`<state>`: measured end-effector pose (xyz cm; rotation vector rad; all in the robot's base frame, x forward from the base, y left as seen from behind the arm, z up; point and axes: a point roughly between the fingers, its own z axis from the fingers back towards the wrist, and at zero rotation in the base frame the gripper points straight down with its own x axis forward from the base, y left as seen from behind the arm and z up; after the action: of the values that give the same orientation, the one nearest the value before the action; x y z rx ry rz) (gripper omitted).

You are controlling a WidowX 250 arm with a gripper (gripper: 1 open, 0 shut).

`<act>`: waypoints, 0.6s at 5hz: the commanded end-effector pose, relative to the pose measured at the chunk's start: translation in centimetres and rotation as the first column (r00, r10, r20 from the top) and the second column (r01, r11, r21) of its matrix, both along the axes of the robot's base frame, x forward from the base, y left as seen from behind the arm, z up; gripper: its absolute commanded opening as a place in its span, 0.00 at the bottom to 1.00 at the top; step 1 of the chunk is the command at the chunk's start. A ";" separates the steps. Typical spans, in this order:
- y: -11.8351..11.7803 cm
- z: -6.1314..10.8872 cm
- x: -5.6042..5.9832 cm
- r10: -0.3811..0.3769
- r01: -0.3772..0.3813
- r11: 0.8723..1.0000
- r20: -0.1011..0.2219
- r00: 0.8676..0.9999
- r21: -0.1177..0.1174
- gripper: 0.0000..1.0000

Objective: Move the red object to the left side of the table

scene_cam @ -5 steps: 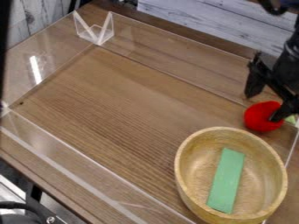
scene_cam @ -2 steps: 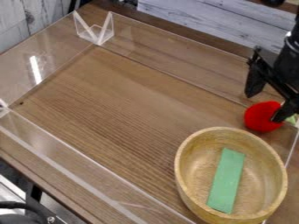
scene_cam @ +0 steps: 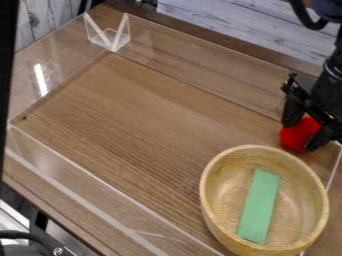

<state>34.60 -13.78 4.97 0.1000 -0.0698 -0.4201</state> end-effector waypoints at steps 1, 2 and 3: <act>-0.3 5.3 0.7 0.007 -0.002 0.999 0.122 0.993 -0.038 0.00; 1.6 9.2 0.5 0.011 -0.004 0.999 0.205 0.979 -0.035 0.00; 2.9 11.0 0.7 0.001 0.008 0.999 0.236 0.972 -0.038 0.00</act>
<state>35.05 -11.07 13.31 0.1213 -0.2342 -0.4171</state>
